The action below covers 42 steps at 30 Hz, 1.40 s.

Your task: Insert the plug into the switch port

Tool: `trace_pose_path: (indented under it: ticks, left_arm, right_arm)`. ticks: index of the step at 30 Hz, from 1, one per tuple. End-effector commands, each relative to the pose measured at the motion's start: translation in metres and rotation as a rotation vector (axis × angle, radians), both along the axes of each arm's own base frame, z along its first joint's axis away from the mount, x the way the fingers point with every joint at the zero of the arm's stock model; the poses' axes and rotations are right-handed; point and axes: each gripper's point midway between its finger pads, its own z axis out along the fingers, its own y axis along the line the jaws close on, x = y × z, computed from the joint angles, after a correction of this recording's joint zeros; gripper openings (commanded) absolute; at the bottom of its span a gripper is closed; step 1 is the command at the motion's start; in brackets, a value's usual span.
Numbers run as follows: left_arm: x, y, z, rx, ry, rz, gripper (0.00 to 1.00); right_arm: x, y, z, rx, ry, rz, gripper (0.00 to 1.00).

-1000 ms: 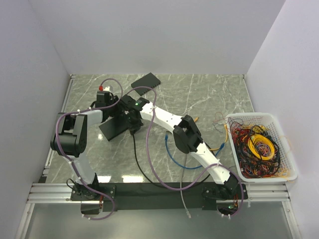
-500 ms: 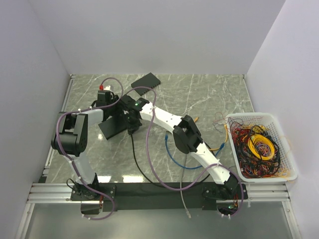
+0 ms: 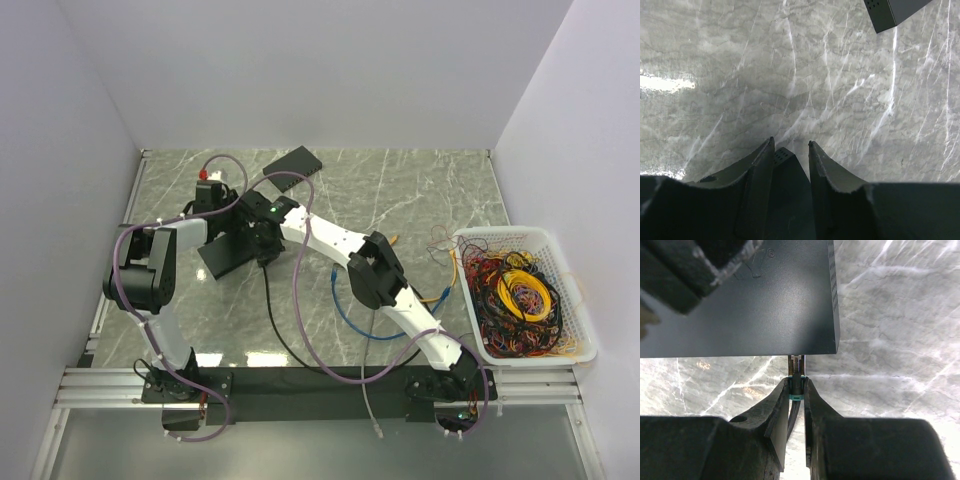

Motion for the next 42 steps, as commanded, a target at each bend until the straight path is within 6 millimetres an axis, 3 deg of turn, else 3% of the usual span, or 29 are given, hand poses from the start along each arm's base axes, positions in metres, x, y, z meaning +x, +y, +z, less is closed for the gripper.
trace_pose_path:
  ticks: [1, 17, 24, 26, 37, 42]
  left_arm:
    - [-0.024, -0.022, -0.018, -0.018, 0.106, -0.082, 0.39]
    - [-0.027, -0.035, -0.028, -0.018, 0.150, -0.154, 0.23]
    - [-0.037, -0.034, -0.043, -0.018, 0.234, -0.153, 0.00]
    - [-0.039, -0.033, -0.046, -0.019, 0.251, -0.146, 0.00]
    - [-0.042, -0.033, -0.055, -0.018, 0.291, -0.122, 0.00]
    - [-0.041, -0.031, -0.056, -0.011, 0.294, -0.104, 0.00]
  right_arm:
    - [0.055, 0.029, 0.106, 0.245, -0.273, -0.075, 0.00]
    - [0.061, 0.031, 0.074, 0.232, -0.247, -0.041, 0.00]
    - [0.073, 0.021, 0.064, 0.220, -0.252, -0.048, 0.00]
    - [0.077, 0.019, 0.062, 0.220, -0.259, -0.048, 0.00]
    - [0.096, 0.015, 0.073, 0.242, -0.312, -0.078, 0.00]
    - [0.093, 0.021, 0.100, 0.325, -0.340, -0.073, 0.00]
